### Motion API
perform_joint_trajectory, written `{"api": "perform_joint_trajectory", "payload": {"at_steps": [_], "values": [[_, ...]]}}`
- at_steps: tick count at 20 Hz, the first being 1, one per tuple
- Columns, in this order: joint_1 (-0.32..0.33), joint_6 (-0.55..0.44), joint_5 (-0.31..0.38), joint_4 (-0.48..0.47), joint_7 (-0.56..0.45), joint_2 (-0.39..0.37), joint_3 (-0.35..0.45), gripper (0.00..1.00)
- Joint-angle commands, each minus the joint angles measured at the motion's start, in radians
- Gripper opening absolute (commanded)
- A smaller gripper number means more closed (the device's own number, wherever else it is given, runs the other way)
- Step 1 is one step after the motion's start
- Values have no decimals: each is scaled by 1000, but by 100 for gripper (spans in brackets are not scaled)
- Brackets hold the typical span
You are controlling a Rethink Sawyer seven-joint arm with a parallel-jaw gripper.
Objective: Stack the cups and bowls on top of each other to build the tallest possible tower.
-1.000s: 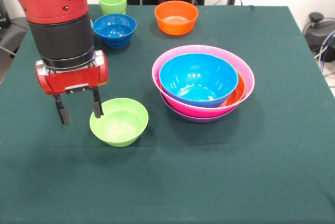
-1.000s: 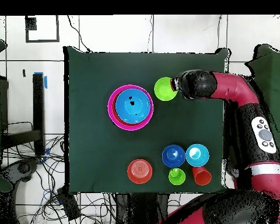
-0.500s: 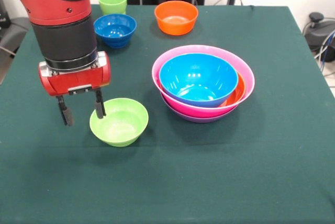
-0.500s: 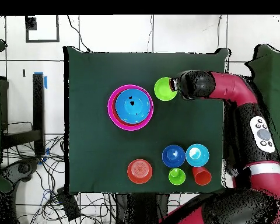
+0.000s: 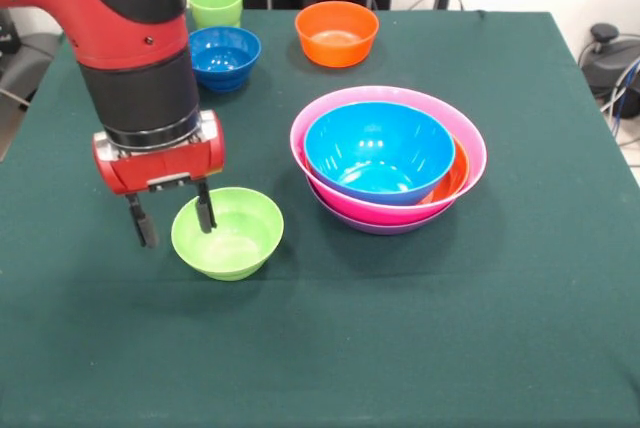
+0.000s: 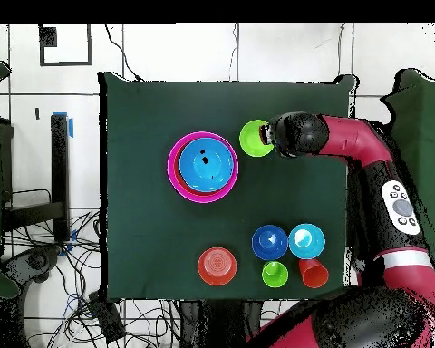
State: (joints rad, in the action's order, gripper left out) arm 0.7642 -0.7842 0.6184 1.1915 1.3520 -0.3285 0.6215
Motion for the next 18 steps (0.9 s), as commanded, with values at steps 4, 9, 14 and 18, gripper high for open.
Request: {"api": "perform_joint_trajectory", "payload": {"at_steps": [4, 9, 14, 18], "values": [[-62, 68, 85, -28, -41, 101, -64, 100], [-61, 54, 77, -51, -66, 121, -58, 100], [-62, 41, 70, -63, -70, 140, -55, 100], [-70, 42, 74, -76, -65, 149, -59, 100]]}}
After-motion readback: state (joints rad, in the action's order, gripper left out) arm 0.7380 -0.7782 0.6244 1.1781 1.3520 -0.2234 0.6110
